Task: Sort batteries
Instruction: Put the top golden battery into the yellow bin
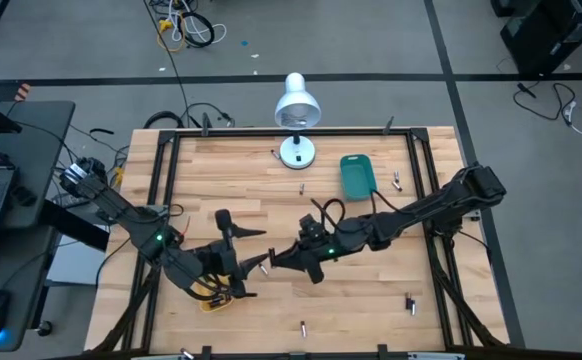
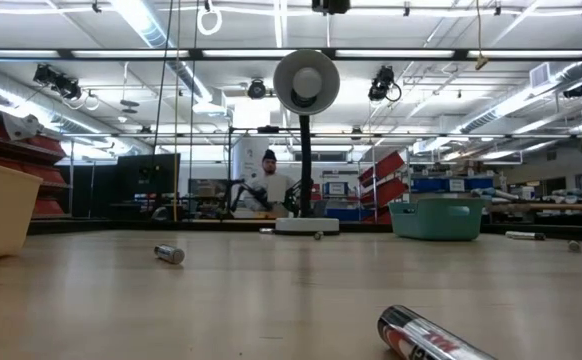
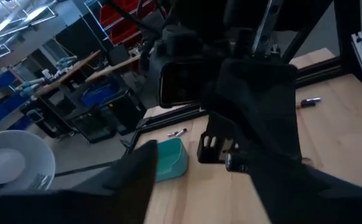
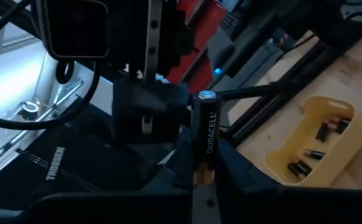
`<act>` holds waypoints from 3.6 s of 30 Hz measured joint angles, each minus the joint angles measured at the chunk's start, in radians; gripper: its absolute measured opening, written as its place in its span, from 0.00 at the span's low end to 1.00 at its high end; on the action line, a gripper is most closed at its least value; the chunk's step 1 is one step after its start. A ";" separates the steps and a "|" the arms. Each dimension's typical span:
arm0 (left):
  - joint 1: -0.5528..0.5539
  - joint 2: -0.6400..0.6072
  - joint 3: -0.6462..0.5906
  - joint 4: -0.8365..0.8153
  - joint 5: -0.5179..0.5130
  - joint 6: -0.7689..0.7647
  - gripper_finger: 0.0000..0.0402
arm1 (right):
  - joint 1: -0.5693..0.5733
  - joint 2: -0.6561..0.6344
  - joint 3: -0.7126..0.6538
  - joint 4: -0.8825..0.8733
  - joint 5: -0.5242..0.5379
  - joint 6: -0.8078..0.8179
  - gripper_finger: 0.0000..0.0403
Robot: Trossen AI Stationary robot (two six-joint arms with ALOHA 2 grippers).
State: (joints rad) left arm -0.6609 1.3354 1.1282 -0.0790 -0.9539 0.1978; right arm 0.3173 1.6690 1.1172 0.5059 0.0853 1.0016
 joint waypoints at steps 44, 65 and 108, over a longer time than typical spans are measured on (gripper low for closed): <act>0.060 0.000 0.000 -0.070 0.101 -0.075 0.61 | -0.095 -0.003 0.000 0.070 -0.125 0.027 0.08; 0.031 -0.007 0.063 -0.142 0.046 -0.223 0.61 | -0.124 -0.009 0.003 0.085 -0.148 0.161 0.30; -0.249 -0.011 -0.288 -0.671 0.642 -1.577 0.63 | -0.116 -0.002 0.000 -0.418 -0.090 0.055 0.37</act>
State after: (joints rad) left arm -0.9103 1.3247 0.8402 -0.7502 -0.3114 -1.3792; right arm 0.2016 1.6669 1.1168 0.0884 -0.0051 1.0562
